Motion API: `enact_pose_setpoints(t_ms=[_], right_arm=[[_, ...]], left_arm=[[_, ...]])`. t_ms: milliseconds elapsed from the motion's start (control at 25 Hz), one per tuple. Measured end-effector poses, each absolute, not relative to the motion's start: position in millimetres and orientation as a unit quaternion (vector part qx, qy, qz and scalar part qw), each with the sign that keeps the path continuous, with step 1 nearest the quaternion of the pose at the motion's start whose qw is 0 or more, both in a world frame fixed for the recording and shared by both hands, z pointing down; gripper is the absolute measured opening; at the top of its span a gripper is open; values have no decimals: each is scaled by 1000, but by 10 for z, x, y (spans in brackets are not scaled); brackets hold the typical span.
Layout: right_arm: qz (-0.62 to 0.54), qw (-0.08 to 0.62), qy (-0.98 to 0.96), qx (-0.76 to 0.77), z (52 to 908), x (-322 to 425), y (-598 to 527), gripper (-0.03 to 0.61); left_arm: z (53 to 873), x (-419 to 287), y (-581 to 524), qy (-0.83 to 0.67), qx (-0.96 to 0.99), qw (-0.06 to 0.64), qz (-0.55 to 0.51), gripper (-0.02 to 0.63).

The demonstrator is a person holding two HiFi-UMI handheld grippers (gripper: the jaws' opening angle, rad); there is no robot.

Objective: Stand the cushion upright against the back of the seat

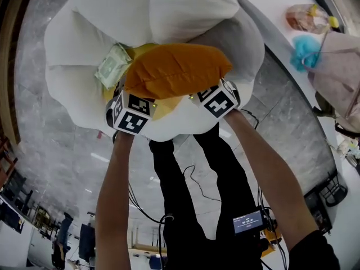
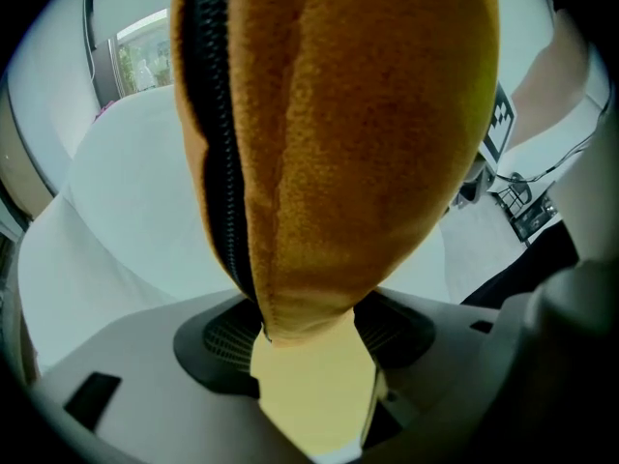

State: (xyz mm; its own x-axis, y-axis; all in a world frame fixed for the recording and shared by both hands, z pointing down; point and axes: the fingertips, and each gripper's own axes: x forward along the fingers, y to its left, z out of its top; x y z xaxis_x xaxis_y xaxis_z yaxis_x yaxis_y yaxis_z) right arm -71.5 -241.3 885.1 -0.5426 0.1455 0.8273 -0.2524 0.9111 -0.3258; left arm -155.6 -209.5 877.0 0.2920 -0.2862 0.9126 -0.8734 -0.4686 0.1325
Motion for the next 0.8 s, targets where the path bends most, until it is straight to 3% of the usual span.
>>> enact_pose_setpoints(t_ms=[800], right_arm=[[280,498,-817,79,9351,-667,-2509,272]], left_arm=[[9202,-1588,-2262,-362,747,331,449,332]])
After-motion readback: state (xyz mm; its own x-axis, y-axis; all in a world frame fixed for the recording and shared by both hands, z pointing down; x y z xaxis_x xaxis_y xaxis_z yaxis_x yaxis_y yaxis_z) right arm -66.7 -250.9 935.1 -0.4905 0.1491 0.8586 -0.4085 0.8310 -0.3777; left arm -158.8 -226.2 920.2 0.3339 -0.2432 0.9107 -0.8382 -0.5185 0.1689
